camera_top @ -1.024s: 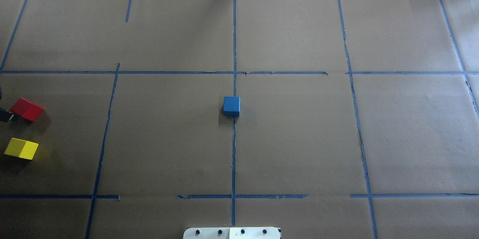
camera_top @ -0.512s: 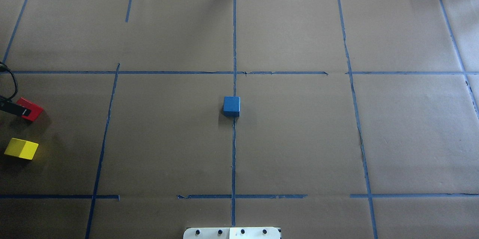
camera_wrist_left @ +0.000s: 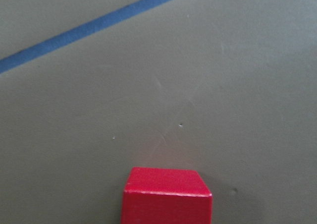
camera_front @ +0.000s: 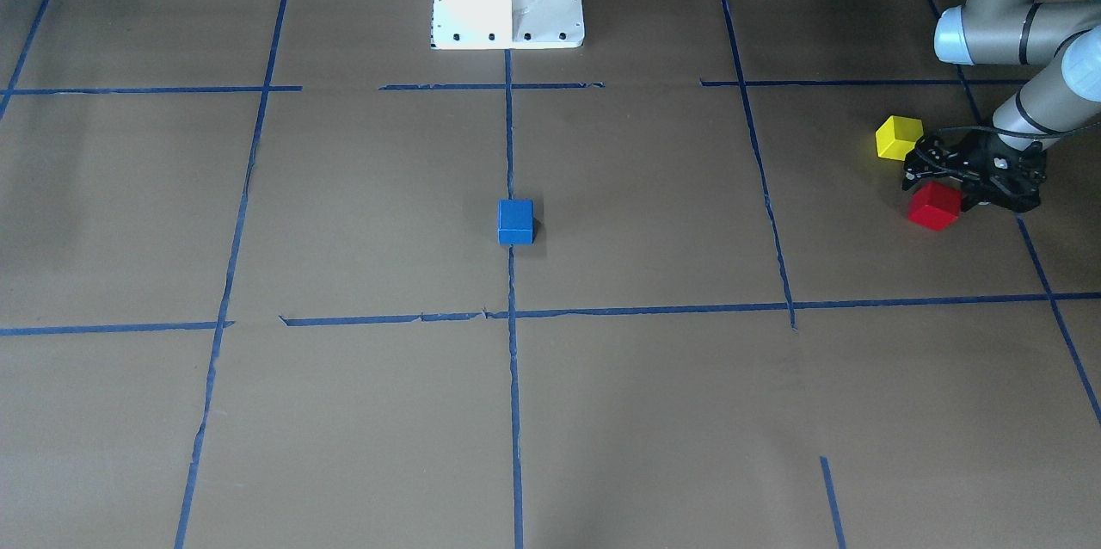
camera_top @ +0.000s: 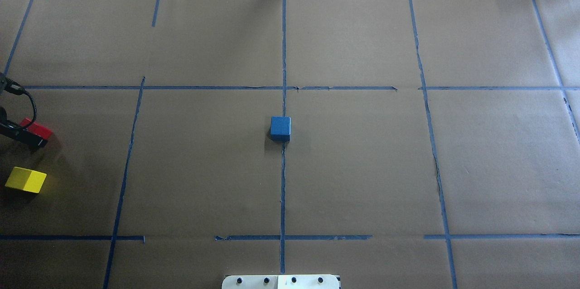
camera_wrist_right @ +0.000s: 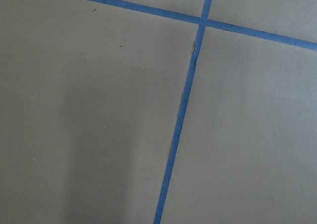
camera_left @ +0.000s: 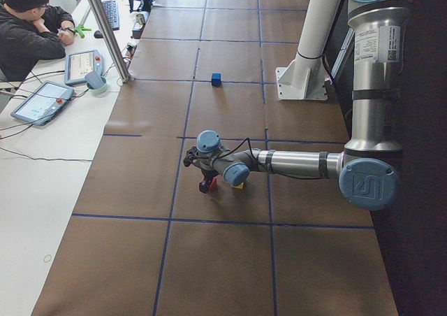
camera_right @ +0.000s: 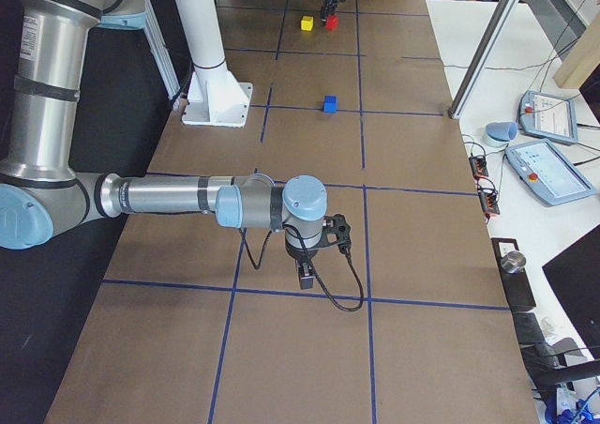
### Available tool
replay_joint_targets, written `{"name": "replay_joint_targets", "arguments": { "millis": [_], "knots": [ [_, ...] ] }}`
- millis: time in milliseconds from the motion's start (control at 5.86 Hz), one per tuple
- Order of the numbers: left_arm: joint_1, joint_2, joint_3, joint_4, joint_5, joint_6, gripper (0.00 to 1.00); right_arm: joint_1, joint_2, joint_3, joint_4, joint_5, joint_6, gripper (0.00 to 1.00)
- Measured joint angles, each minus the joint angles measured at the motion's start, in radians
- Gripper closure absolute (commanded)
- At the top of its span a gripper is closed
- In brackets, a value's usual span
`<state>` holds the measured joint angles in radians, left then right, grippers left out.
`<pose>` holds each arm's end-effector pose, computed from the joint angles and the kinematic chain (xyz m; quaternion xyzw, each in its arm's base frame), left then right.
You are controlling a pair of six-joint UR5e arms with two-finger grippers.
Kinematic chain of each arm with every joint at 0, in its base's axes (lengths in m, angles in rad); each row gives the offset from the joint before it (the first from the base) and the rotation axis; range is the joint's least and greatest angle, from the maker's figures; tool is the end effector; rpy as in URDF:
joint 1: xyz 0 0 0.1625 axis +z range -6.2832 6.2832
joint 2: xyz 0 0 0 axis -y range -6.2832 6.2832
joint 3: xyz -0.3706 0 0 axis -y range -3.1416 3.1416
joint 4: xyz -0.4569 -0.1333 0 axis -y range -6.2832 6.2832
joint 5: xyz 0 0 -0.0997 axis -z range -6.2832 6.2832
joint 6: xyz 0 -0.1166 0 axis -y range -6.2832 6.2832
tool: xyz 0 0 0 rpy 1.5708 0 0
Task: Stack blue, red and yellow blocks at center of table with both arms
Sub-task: 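Lower the left gripper onto the red block and grasp it, then carry the red block with the left gripper over the blue block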
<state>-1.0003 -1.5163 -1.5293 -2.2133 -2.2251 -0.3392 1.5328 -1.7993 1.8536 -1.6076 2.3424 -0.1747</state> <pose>0.2542 -0.5116 0.6036 0.0936 0.3902 0.1914 0.8957 0.0340 -0.4751 0.5805 0.0338 -0.3749 -0.1016 0.9209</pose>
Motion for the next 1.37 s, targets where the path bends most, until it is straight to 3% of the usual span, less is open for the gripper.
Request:
{"name": "replay_joint_targets", "arguments": {
  "millis": [171,512,854,1366],
  "knots": [
    [0.007,-0.011,0.013,0.000,0.002,0.001,0.82,0.000,0.000,0.000,0.000,0.000,0.000,0.00],
    [0.010,-0.040,0.012,0.000,0.004,-0.001,0.91,0.000,0.000,-0.001,0.000,0.000,0.000,0.00],
    [0.012,-0.105,-0.024,0.007,0.043,-0.080,0.91,0.000,0.001,-0.001,0.000,0.000,0.000,0.00],
    [0.154,-0.340,-0.048,0.093,0.067,-0.479,0.91,0.000,0.000,-0.001,0.000,0.000,0.000,0.00]
  ]
}}
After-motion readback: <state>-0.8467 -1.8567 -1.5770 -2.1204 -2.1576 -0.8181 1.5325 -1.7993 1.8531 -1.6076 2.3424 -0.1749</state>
